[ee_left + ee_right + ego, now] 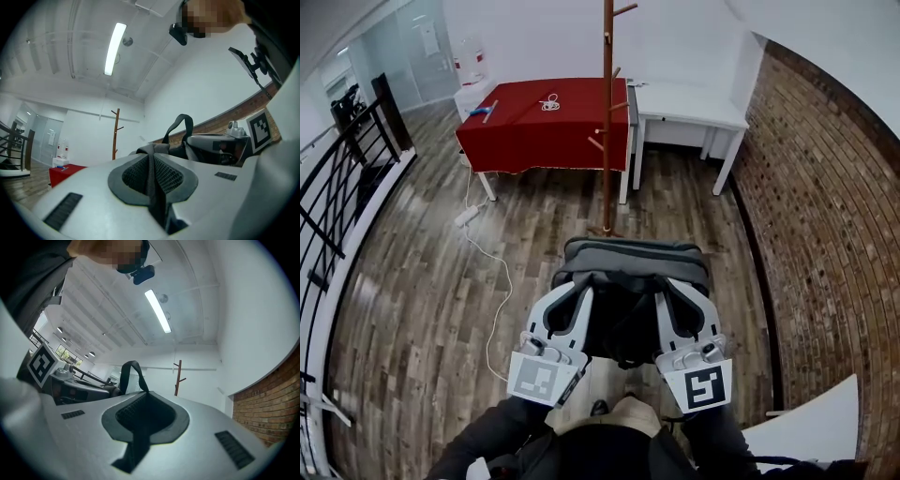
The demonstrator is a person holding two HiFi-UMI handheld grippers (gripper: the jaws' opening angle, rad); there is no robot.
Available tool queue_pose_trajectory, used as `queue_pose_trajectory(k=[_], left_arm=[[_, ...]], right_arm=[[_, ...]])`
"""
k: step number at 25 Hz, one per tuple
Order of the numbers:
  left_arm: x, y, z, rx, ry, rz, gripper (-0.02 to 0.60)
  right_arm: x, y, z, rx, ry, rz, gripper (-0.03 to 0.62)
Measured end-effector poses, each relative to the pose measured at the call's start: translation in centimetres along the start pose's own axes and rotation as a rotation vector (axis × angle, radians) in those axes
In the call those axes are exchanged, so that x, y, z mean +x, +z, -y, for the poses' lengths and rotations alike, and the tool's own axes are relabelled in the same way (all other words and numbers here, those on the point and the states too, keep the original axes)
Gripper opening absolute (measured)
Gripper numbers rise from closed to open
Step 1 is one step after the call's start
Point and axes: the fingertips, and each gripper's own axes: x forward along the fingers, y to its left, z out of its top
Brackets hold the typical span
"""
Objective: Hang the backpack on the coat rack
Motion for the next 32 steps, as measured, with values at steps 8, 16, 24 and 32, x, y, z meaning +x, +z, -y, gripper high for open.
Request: queue_pose_trajectory(k=[8, 16, 24, 32], left_arm=[[5.5, -0.8, -1.5, 0.024, 0.001, 0.008, 0.04], [12.1, -3.3, -3.0, 0.056, -0.003, -0.009, 0.04], [19.2, -5.0, -4.5, 0.016, 0.011, -0.033, 0.04], [25.1, -6.2, -6.4, 0.048, 0.038, -0.04, 0.041]], right_arm=[[3.8, -1.8, 4.0, -0.013, -0.003, 0.031, 0.018], [7.6, -5.1, 9.2, -0.006, -0.011, 0.023, 0.018], [12.3, -8.2, 14.4, 0.009, 0.001, 0.009, 0.018], [16.8, -10.4, 18.9, 0.011, 0.03, 0.017, 0.018]])
